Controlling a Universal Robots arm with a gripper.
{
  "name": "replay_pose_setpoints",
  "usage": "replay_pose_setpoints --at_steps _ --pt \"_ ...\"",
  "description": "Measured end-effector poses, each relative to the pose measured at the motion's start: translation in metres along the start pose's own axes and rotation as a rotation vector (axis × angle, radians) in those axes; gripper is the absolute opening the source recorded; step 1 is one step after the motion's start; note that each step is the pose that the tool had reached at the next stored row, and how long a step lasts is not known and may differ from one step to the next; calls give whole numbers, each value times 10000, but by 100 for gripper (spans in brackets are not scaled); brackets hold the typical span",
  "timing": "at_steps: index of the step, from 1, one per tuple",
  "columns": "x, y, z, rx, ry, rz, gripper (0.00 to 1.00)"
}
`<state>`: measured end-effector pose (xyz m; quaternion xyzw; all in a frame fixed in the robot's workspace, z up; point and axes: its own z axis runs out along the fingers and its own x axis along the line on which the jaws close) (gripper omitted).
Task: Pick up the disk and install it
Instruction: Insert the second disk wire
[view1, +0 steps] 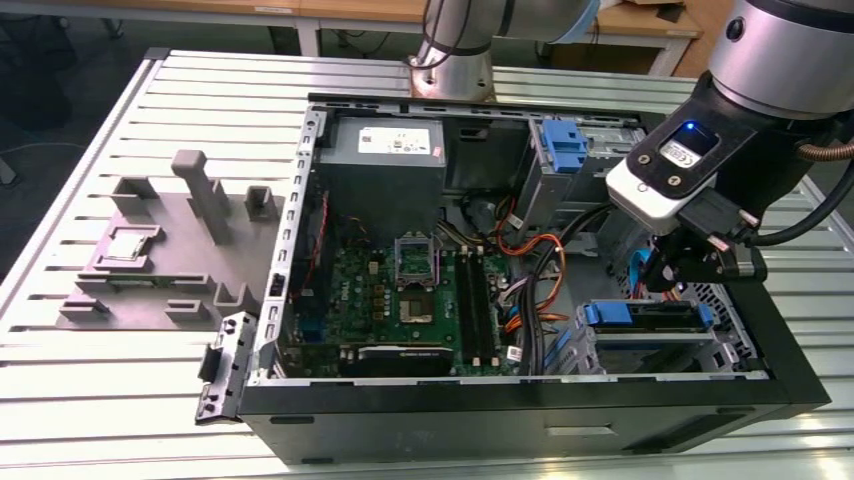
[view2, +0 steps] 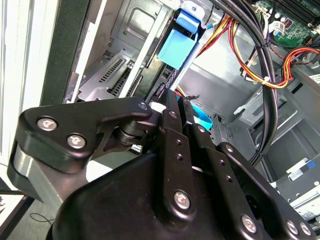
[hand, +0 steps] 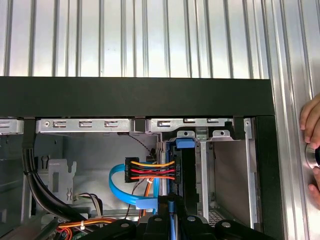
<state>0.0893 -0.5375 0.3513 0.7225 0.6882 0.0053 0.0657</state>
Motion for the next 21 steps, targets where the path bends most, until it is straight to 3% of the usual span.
replay_pose_setpoints --at_steps 5,8,17,21 --pt "0 0 0 -1 0 0 16" --pt "-2 -3 -1 -1 36 5 16" --pt "-107 -17 9 -145 432 56 16" --pt "-180 -23 21 -169 514 45 16"
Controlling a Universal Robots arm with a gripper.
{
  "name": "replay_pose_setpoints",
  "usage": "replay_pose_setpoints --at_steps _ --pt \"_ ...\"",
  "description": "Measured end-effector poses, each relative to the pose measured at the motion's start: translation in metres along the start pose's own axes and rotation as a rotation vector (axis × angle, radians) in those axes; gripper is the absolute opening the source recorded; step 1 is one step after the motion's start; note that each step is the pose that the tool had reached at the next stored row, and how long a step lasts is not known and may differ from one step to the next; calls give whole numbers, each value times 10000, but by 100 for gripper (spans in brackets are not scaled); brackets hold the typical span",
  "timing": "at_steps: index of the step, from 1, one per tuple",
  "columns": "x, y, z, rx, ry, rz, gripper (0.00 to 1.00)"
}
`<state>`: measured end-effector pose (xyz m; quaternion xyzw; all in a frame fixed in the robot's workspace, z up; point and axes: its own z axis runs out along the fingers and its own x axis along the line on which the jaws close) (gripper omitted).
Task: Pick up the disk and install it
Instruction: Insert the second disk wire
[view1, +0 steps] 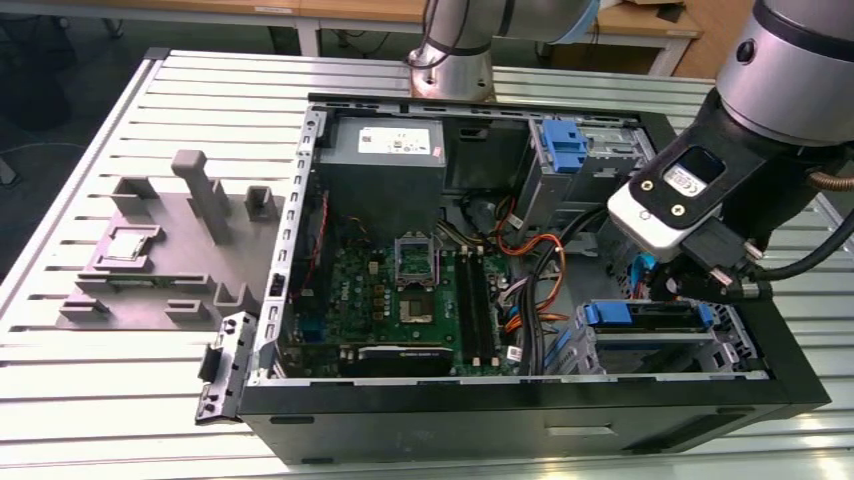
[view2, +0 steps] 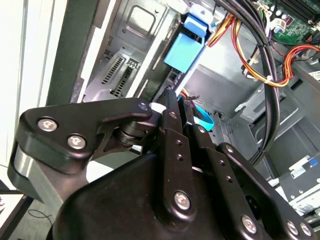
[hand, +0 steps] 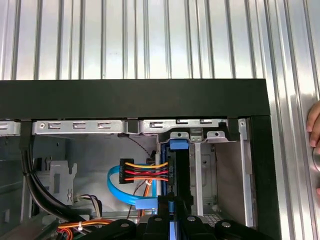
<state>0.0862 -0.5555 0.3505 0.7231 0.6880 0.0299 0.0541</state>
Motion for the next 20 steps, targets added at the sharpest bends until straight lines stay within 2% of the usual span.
replay_pose_setpoints --at_steps 4,6,11,13,18,19,20 --pt "-23 -3 23 -62 44 -132 16" --pt "-36 -6 37 -93 93 -157 16" --pt "-75 -18 55 -274 252 -159 16" --pt "-97 -30 59 -353 327 -148 16" --pt "-176 -55 76 -455 536 -117 16" --pt "-185 -61 78 -475 595 -108 16" --pt "-191 -65 79 -498 689 -94 16"
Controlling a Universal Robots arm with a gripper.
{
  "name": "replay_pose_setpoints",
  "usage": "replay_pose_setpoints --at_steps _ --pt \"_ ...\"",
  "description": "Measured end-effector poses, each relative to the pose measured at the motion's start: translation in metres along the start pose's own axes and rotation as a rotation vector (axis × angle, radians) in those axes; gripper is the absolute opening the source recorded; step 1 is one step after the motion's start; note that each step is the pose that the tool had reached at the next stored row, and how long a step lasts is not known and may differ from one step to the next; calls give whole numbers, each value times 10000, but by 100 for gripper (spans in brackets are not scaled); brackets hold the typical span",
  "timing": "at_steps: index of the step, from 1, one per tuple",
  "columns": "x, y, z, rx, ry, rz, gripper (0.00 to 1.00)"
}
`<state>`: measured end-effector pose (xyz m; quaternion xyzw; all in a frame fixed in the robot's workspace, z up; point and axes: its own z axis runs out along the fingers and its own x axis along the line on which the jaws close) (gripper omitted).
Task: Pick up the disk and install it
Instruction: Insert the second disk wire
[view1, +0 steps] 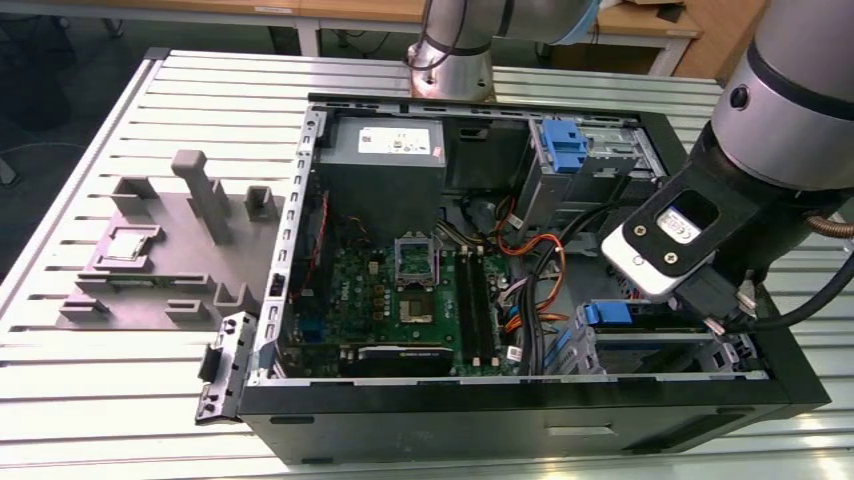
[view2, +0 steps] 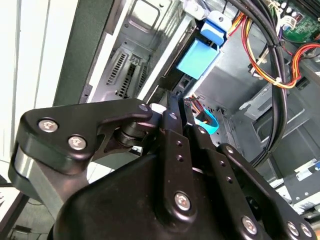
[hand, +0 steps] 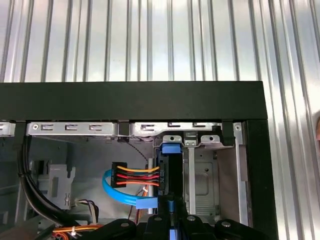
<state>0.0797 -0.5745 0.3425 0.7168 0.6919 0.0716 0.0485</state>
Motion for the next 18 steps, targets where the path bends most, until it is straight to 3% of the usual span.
replay_pose_setpoints --at_steps 3,4,5,9,18 --pt "-9 -3 0 -60 404 65 16" --pt "-10 -3 1 -67 505 83 16" --pt "-13 -8 3 -71 543 94 16" --pt "-29 -53 3 -71 545 97 16" --pt "-31 -39 57 -74 598 144 16"
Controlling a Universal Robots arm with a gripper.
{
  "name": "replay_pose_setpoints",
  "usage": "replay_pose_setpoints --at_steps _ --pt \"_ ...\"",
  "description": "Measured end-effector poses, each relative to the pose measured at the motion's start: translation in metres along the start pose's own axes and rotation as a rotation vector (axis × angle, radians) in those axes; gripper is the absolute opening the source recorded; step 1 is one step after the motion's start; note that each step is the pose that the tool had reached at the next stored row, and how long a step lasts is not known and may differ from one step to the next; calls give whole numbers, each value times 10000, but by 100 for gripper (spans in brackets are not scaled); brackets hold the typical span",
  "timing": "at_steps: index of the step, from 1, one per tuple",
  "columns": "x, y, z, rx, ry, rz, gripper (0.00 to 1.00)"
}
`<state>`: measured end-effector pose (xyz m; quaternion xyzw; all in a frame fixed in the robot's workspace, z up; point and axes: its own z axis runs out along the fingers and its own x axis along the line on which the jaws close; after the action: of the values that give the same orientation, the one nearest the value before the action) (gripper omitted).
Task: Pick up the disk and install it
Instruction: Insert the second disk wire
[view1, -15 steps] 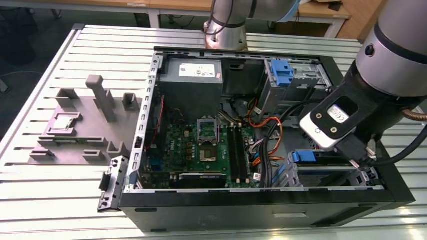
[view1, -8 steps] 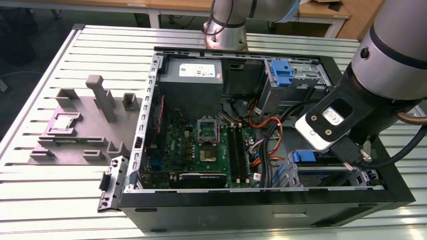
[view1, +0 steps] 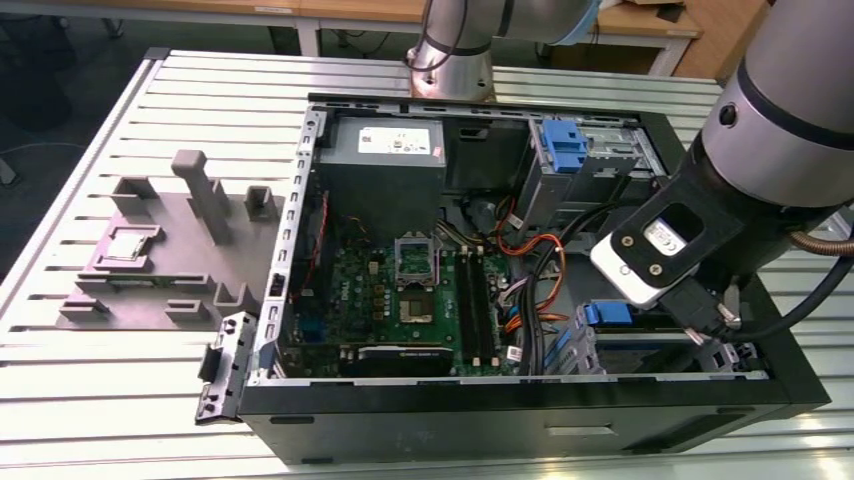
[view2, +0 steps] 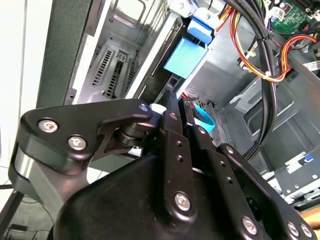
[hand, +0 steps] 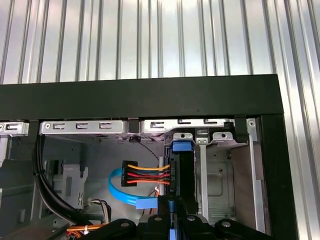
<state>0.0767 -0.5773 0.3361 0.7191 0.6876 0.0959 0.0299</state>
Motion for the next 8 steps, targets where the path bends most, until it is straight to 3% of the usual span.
replay_pose_setpoints --at_steps 8 --pt "-4 -3 42 3 62 12 16"
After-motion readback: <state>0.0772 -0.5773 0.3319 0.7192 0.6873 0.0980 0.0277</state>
